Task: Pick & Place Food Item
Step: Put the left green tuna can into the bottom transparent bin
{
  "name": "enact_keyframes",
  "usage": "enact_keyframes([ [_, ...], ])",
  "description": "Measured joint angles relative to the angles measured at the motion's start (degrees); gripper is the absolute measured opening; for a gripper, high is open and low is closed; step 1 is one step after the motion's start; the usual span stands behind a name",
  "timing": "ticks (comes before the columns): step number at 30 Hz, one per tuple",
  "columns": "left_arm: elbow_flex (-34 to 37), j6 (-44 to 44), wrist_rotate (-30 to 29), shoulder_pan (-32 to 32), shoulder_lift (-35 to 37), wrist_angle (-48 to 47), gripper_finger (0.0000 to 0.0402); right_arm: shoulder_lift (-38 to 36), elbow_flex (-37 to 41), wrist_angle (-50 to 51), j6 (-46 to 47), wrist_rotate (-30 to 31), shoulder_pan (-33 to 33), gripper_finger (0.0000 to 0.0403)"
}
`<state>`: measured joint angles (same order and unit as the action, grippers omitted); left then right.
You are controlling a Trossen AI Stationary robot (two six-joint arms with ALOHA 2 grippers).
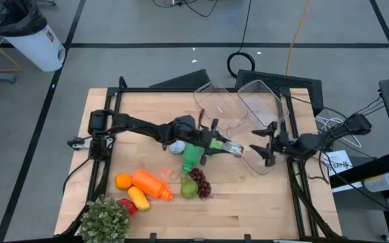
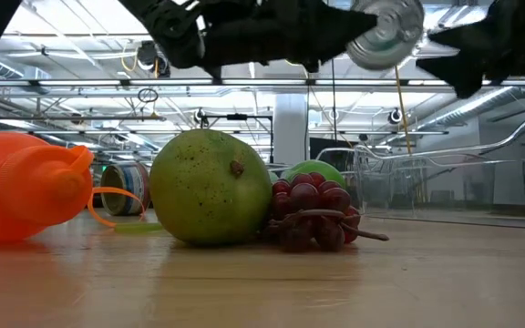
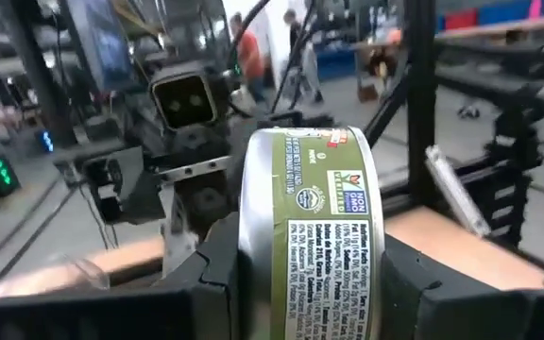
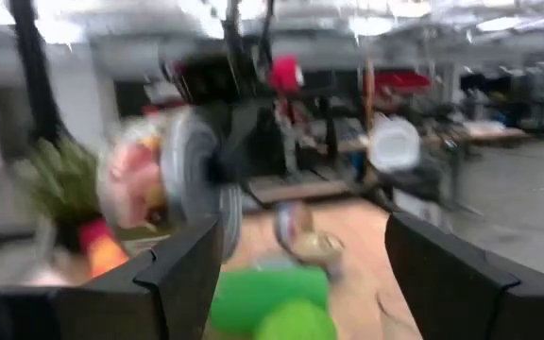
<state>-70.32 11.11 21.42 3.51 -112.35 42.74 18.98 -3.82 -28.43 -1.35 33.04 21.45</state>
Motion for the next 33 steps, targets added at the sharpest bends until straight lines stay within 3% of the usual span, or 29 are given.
enact_keyframes([
  [3, -1.6, 0.4, -1.6, 0.7, -1.5, -1.6, 0.0134, 6.0, -2.7, 0.7, -2.2, -0.2, 0.1, 0.0279],
  [9, -1.8, -3.0, 3.1, 3.3, -1.6, -0.6, 0.0134, 13.5, -6.9, 0.7, 0.7, -7.8, 1.6, 0.0295],
  [16, -1.7, -2.6, 2.3, 3.3, -1.7, -1.1, 0.0134, 20.2, -8.7, -1.4, -1.2, -8.0, 1.2, 0.0325],
  [20, -1.7, -1.9, 0.9, 3.3, -1.7, -1.0, 0.0134, 23.0, -9.1, -7.7, -4.8, -3.7, 0.1, 0.0320],
  [24, -1.7, -2.3, -0.5, 3.1, -1.7, -1.6, 0.0134, 25.2, -9.2, -8.8, -4.9, -3.2, -0.9, 0.0287],
  [28, -1.7, -2.6, -0.7, 3.0, -1.7, -1.7, 0.0137, 26.5, -9.2, -9.4, -3.9, -2.9, -2.1, 0.0226],
  [31, -1.7, -2.4, -0.7, 2.5, -1.7, -2.3, 0.0159, 27.0, -9.2, -8.9, -2.7, -2.9, -3.1, 0.0160],
  [33, -1.7, -2.4, -0.7, 2.3, -1.6, -2.4, 0.0177, 26.9, -9.2, -9.0, -2.0, -3.3, -3.5, 0.0143],
])
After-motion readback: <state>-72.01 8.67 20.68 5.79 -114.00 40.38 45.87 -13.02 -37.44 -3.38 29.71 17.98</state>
